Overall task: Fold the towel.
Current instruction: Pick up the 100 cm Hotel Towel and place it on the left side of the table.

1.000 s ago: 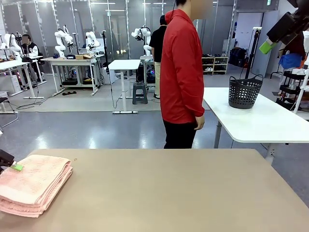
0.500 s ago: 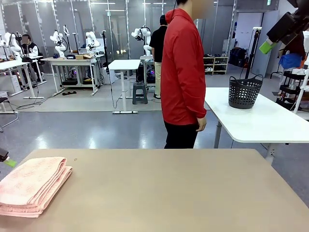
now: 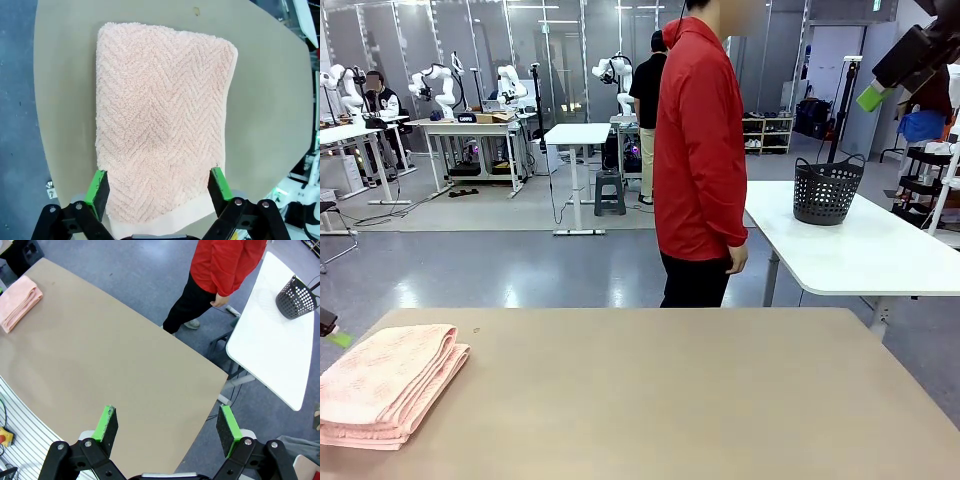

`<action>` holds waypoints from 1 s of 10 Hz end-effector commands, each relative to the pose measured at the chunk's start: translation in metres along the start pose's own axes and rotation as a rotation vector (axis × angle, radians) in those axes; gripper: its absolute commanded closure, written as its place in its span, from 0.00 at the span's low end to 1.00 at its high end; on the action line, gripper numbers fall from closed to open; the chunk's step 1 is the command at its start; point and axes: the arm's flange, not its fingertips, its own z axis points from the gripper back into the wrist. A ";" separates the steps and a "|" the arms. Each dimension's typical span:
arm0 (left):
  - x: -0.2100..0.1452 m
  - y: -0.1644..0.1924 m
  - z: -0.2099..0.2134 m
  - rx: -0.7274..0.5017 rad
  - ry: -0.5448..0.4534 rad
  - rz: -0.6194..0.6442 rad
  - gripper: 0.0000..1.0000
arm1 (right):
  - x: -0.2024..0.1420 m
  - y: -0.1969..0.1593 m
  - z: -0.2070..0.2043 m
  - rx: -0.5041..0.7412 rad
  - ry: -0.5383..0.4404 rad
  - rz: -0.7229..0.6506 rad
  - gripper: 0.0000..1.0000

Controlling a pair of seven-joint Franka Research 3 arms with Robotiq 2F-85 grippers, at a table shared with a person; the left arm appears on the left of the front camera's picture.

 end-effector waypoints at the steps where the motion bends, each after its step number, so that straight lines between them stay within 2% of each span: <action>1: 0.004 0.003 0.000 -0.020 -0.009 -0.012 0.00 | -0.002 -0.001 0.000 -0.003 0.003 0.010 0.00; 10: 0.004 0.003 0.000 -0.020 -0.009 -0.012 0.00 | -0.002 -0.001 0.000 -0.003 0.003 0.010 0.00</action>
